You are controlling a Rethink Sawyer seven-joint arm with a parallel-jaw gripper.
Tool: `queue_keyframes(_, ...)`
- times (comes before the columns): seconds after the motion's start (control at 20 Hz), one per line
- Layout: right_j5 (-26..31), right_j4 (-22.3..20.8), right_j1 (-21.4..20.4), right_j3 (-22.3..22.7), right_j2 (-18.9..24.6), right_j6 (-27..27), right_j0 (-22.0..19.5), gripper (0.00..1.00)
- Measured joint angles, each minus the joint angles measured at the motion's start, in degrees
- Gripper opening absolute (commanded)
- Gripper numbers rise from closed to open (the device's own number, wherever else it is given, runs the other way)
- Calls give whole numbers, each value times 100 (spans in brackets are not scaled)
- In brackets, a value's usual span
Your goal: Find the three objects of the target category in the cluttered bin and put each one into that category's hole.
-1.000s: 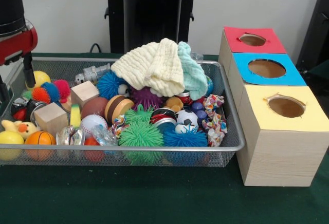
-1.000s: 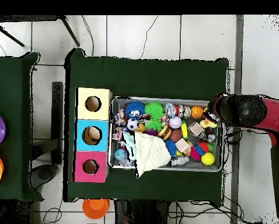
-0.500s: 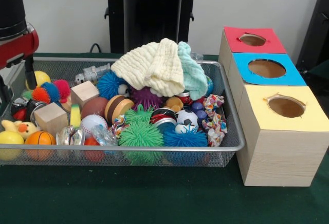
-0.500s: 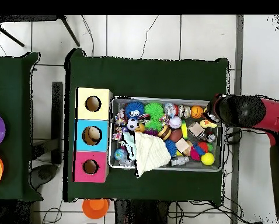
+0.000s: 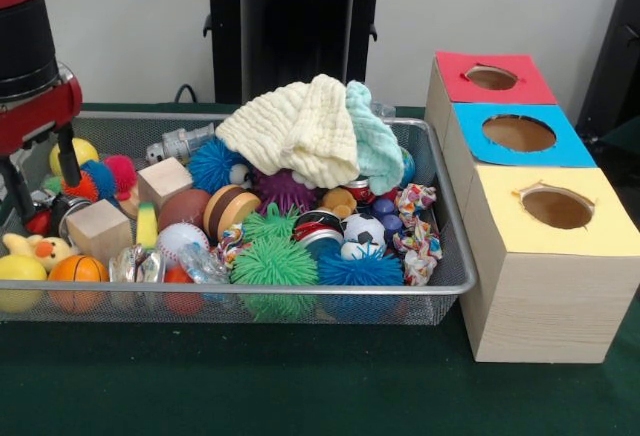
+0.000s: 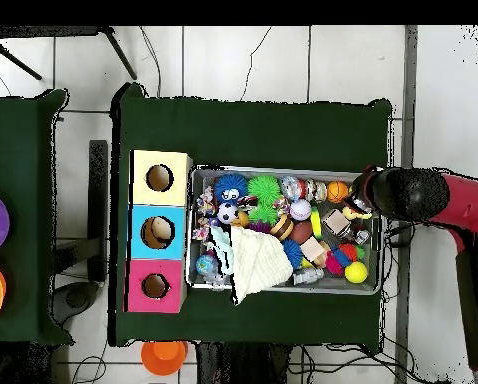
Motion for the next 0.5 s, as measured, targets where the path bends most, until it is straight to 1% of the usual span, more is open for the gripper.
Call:
queue_keyframes(0.35, -63, -69, 41, -1, 0, 0, -9, 100)
queue_keyframes(0.5, -114, -199, 52, -4, 0, 0, -9, 100)
